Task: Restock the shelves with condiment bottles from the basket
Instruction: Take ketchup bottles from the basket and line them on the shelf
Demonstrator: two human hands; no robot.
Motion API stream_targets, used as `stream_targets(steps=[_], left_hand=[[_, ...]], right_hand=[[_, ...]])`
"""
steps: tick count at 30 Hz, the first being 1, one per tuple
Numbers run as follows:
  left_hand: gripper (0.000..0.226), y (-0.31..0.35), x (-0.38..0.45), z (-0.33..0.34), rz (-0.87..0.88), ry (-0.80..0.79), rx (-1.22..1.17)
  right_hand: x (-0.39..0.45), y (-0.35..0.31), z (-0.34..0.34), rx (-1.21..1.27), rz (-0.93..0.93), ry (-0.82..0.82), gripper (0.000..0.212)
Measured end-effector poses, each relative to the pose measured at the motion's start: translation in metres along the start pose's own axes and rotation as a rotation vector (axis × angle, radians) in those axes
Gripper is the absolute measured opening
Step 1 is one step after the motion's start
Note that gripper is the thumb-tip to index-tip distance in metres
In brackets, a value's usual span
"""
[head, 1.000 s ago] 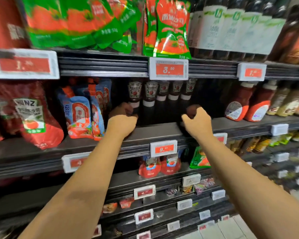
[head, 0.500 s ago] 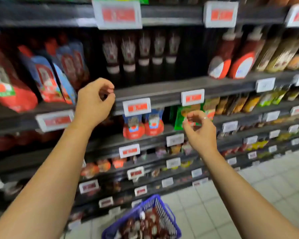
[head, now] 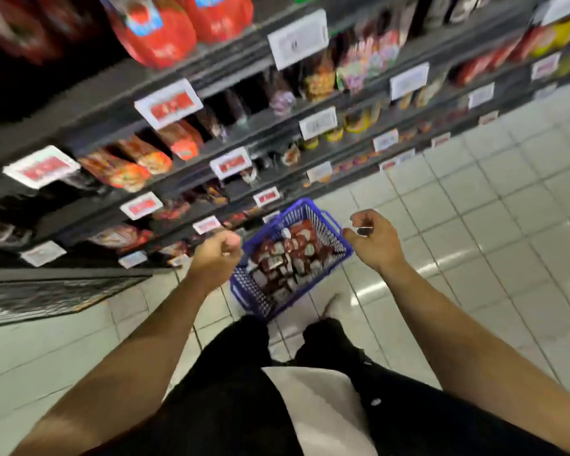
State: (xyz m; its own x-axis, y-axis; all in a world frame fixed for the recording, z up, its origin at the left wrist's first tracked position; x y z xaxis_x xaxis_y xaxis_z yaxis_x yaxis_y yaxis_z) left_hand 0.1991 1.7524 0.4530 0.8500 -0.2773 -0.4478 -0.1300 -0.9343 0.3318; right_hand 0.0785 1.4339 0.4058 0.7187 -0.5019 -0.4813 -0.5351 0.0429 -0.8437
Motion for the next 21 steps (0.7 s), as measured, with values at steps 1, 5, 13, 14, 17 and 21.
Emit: stream_targets(steps=[1,5,13,14,17,21], left_hand=[[0.011,-0.010,0.005,0.021,-0.032,-0.044,0.015],[0.019,-0.051,0.031,0.113,-0.130,-0.328,0.048],[0.038,-0.165,0.126,0.288,-0.337,-0.627,-0.007],[0.040,-0.179,0.144,0.307,-0.374,-0.630,-0.011],[0.057,-0.220,0.187,0.365,-0.610,-0.672,-0.111],[0.043,-0.263,0.222,0.440,-0.927,-0.633,-0.461]], right_hand=[[-0.004,0.018,0.004,-0.002,0.035,0.016,0.020],[-0.016,0.097,0.038,-0.014,0.221,0.018,0.014],[0.030,0.259,0.167,-0.096,0.445,-0.061,0.012],[0.046,0.279,0.185,-0.105,0.452,-0.074,0.013],[0.098,0.340,0.231,-0.171,0.477,-0.098,0.034],[0.170,0.421,0.281,-0.228,0.483,-0.104,0.057]])
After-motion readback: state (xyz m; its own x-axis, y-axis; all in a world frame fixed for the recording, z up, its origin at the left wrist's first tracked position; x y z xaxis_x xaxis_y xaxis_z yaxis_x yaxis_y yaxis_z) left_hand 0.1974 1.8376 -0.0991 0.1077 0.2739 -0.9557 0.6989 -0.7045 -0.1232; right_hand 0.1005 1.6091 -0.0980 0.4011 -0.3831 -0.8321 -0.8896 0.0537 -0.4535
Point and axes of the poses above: each hand's wrist, its own x-axis towards the middle knuckle, its own z-axis out of the palm, y = z × x, the point moved 8 cm from there along x, towards the middle knuckle, and after that the axes turned 15 degrees about x, right-handed, at the moved point
